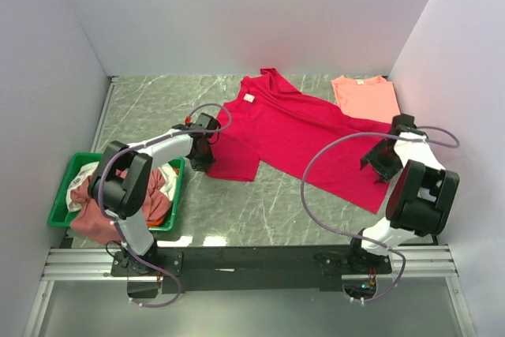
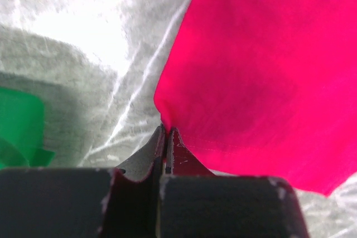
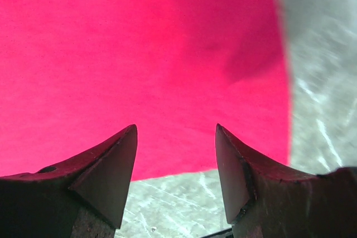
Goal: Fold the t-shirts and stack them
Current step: Flatten the tshirt out
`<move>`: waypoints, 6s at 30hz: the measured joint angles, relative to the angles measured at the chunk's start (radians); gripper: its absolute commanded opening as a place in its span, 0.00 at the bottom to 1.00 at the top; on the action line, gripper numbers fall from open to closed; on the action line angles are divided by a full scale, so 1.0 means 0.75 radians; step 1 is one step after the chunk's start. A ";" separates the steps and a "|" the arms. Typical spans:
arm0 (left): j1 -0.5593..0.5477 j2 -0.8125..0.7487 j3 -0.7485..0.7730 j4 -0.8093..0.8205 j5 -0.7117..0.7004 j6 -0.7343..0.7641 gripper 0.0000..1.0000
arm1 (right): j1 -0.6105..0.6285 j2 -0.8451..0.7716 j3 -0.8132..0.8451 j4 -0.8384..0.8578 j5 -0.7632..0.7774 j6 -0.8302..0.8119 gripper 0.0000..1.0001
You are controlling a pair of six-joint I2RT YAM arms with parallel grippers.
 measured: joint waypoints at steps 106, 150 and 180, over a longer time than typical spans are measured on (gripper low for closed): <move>0.411 -0.036 0.053 0.217 0.448 0.293 0.01 | 0.436 0.327 0.169 -0.218 0.189 0.378 0.13; 0.438 -0.051 0.066 0.262 0.522 0.294 0.01 | 0.347 -0.186 -0.330 -0.349 0.317 0.471 0.48; 0.455 -0.052 0.066 0.262 0.528 0.294 0.01 | 0.298 -0.205 -0.413 -0.203 0.316 0.485 0.45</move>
